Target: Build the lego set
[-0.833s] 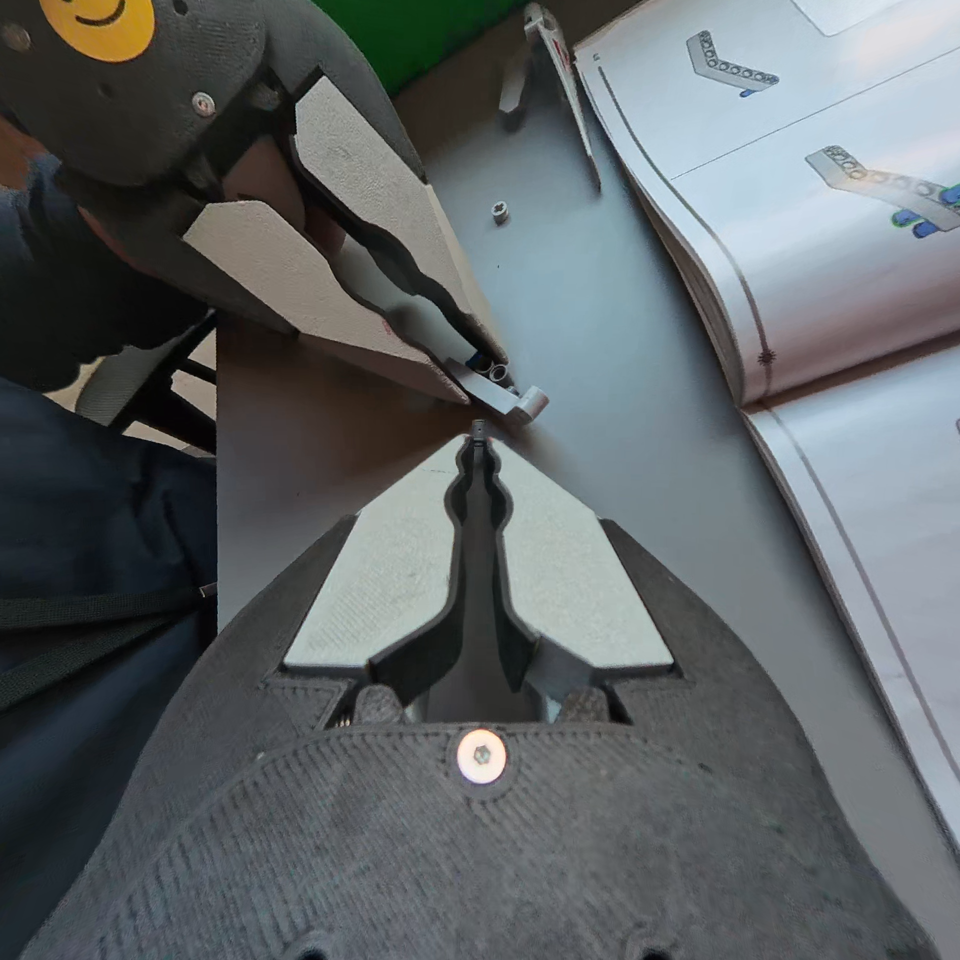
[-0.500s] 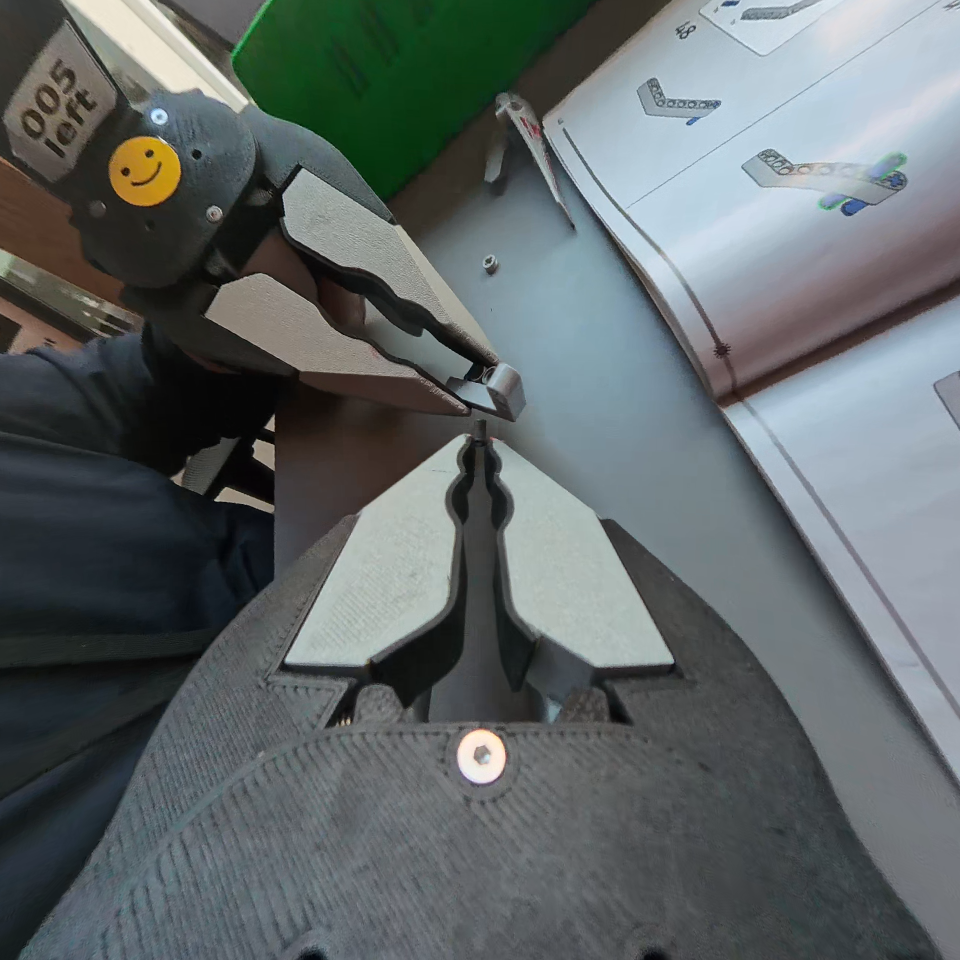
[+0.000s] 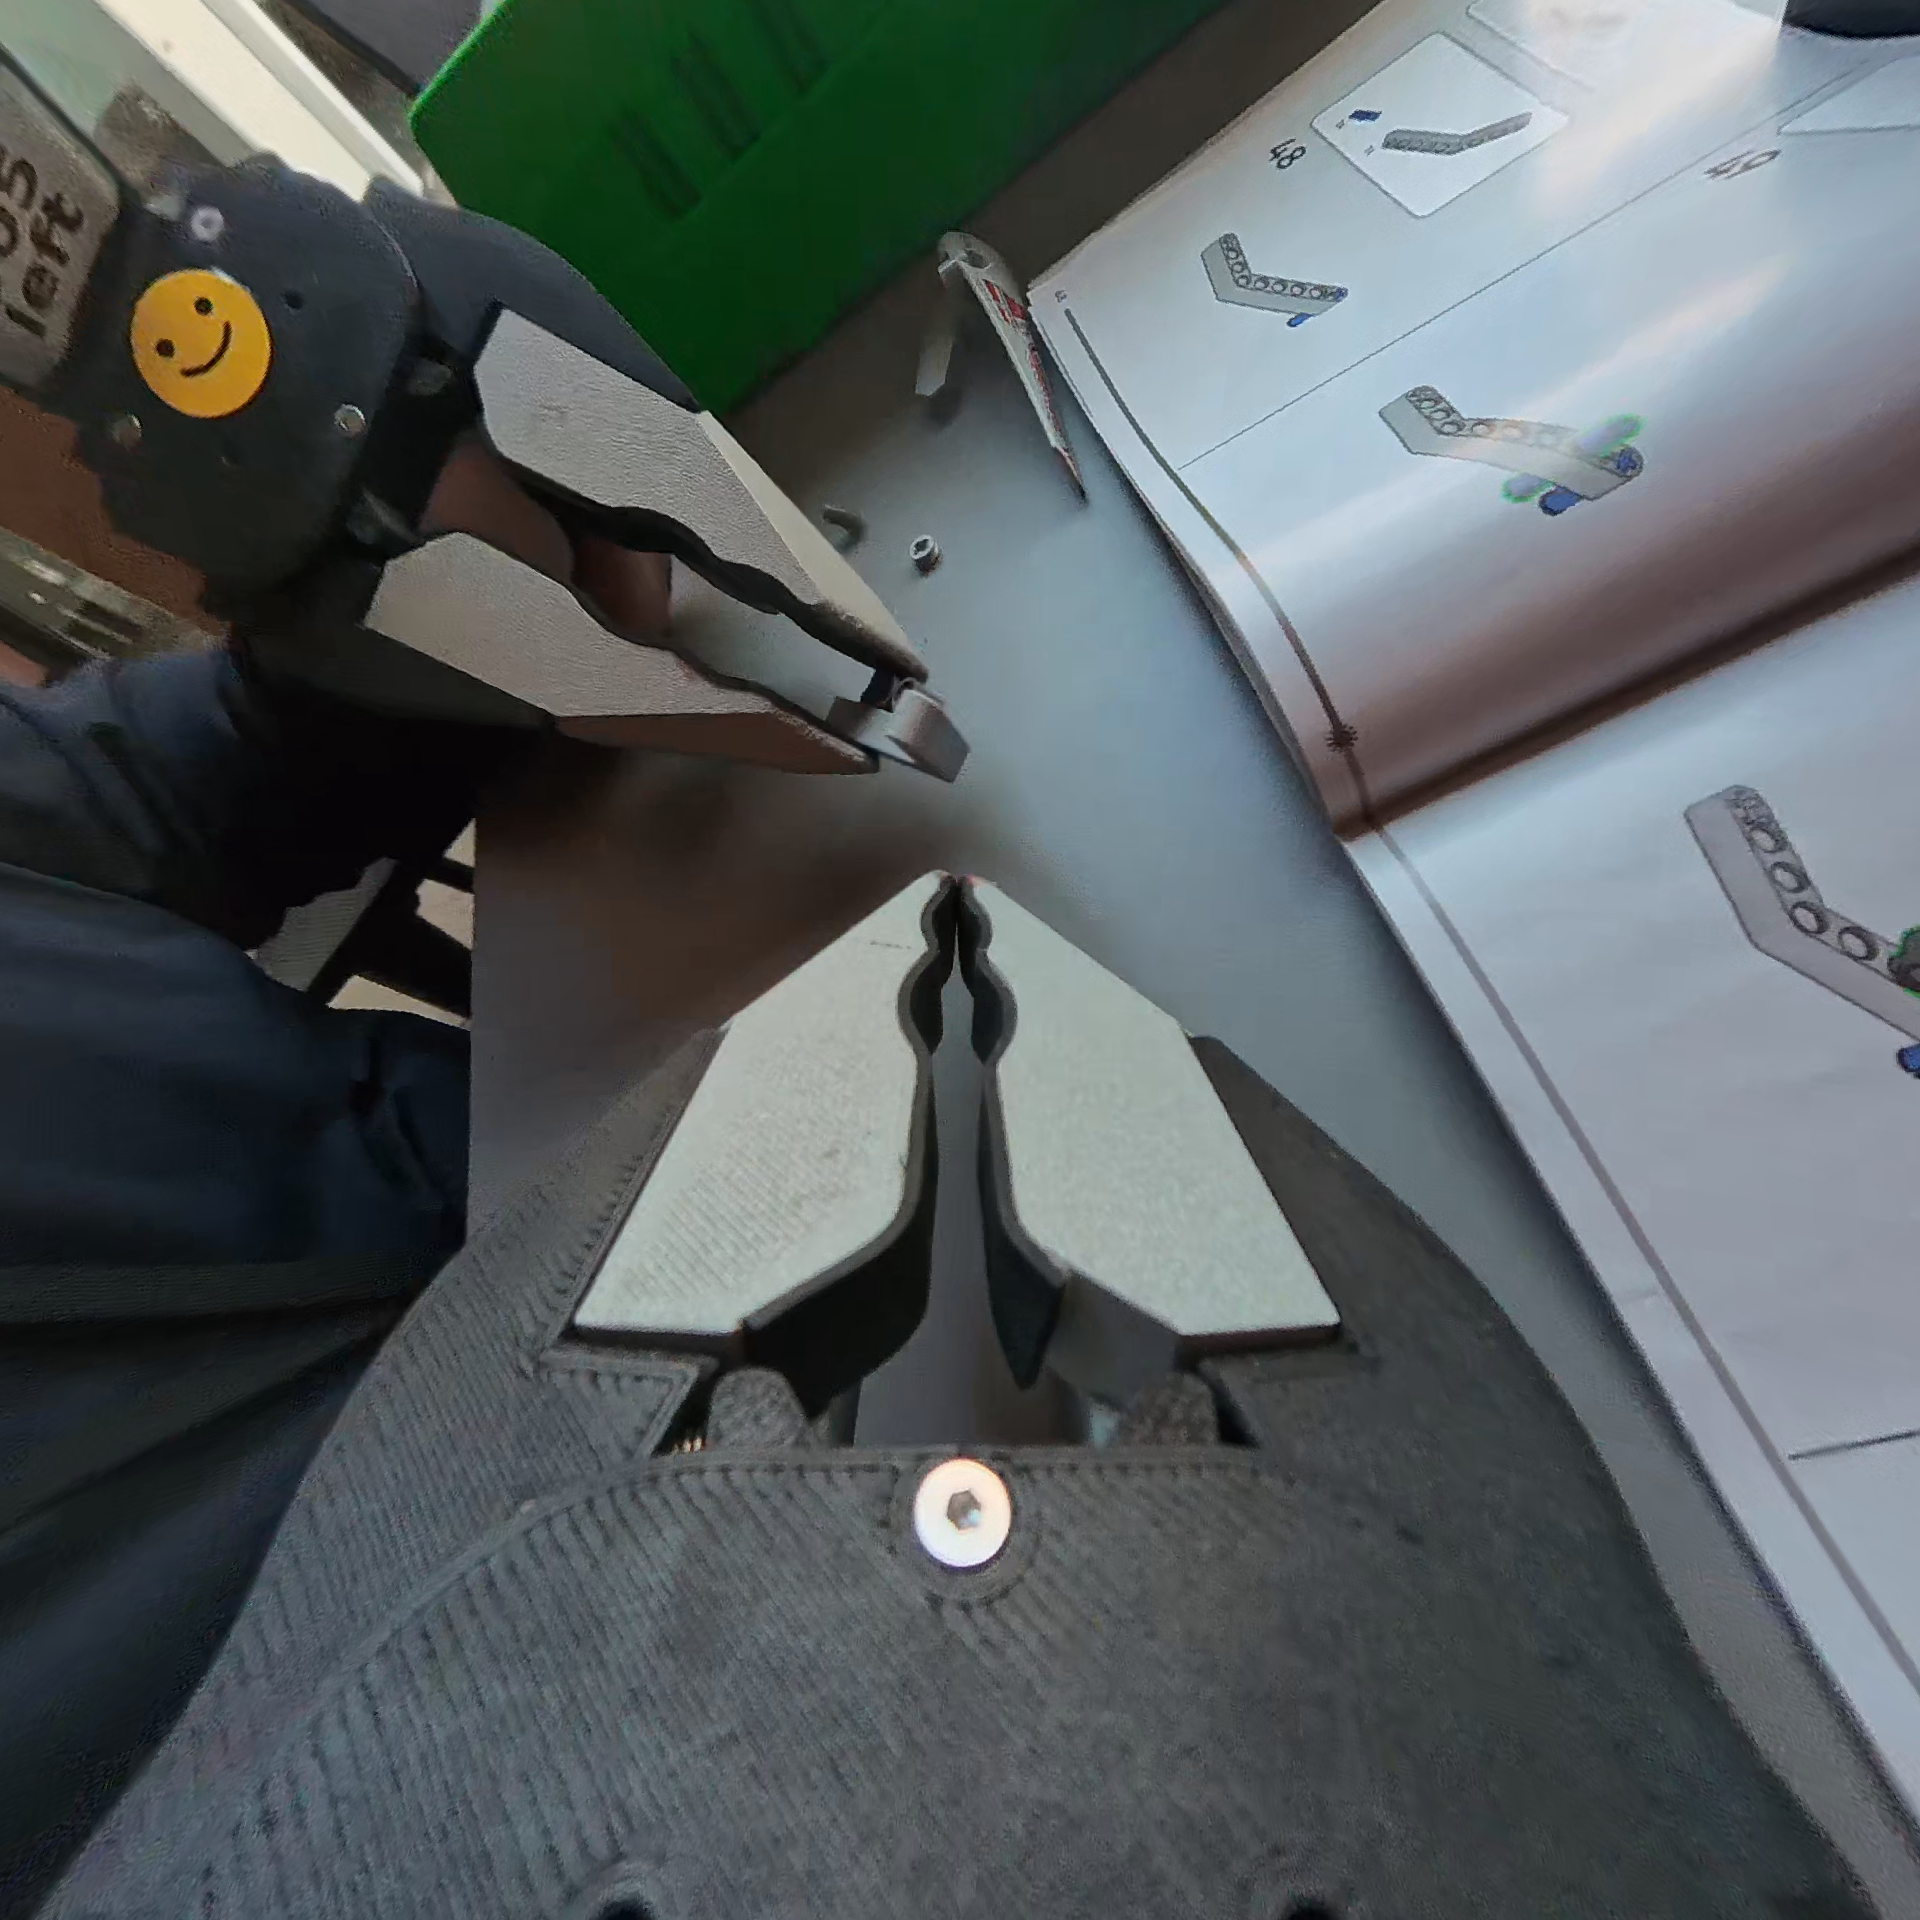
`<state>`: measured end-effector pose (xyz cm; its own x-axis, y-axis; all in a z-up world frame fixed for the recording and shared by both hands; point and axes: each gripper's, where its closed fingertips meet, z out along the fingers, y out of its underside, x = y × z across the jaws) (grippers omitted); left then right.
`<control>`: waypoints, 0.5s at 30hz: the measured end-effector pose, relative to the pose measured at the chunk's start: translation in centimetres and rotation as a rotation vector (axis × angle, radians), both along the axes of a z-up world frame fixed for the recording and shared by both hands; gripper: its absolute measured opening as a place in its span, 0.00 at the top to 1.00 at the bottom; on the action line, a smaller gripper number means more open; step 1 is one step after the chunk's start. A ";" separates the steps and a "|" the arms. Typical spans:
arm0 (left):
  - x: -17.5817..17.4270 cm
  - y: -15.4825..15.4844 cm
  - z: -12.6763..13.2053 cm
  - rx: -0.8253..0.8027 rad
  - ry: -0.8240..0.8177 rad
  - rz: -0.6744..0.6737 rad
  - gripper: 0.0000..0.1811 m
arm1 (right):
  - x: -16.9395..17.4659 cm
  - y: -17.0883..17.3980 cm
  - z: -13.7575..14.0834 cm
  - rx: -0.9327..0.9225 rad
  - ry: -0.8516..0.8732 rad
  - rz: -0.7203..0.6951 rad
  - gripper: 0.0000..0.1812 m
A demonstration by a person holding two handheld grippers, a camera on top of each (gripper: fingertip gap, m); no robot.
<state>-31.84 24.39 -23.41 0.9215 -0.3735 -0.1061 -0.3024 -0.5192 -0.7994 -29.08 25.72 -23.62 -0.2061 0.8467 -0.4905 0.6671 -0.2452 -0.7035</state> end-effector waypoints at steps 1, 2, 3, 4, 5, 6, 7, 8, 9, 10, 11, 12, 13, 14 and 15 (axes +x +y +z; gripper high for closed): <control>-0.1 -0.1 0.0 -0.006 -0.022 -0.004 0.93 | 0.0 0.1 0.0 0.028 0.004 0.002 1.00; -0.7 -0.1 0.4 0.020 -0.015 0.018 0.93 | 0.1 0.2 -0.1 0.054 0.009 0.004 1.00; -1.7 -0.5 1.4 0.076 0.006 0.040 0.93 | 0.1 0.2 0.0 0.074 0.016 0.009 1.00; -3.2 -1.2 2.8 0.121 0.017 0.087 0.93 | 0.1 0.2 0.0 0.091 0.024 0.014 1.00; -4.6 -2.2 4.5 0.161 0.004 0.129 0.93 | 0.1 0.3 0.0 0.109 0.028 0.013 1.00; -6.0 -3.4 6.2 0.202 -0.020 0.162 0.93 | 0.1 0.4 0.0 0.129 0.030 0.012 1.00; -7.2 -4.5 7.6 0.226 -0.041 0.187 0.93 | 0.1 0.5 0.0 0.150 0.033 0.014 0.99; -8.0 -5.6 8.2 0.219 -0.055 0.200 0.93 | 0.1 0.7 0.0 0.173 0.037 0.015 0.98; -8.7 -6.4 8.3 0.199 -0.056 0.219 0.93 | 0.0 0.7 0.1 0.191 0.046 0.021 0.97; -9.4 -7.1 8.3 0.197 -0.038 0.241 0.93 | 0.0 0.5 0.2 0.202 0.061 0.033 0.95; -10.2 -7.8 8.2 0.204 -0.005 0.262 0.93 | -0.2 0.3 0.4 0.210 0.076 0.045 0.94; -10.9 -8.3 8.1 0.217 0.027 0.283 0.93 | -0.3 -0.1 0.5 0.220 0.088 0.056 0.93; -11.2 -8.8 8.1 0.234 0.025 0.289 0.93 | -0.5 -0.4 0.5 0.236 0.093 0.066 0.92; -11.3 -9.3 8.0 0.244 0.011 0.293 0.93 | -0.6 -0.8 0.4 0.260 0.092 0.075 0.92; -11.0 -9.7 7.9 0.253 -0.009 0.284 0.93 | -0.9 -1.2 0.1 0.291 0.089 0.083 0.92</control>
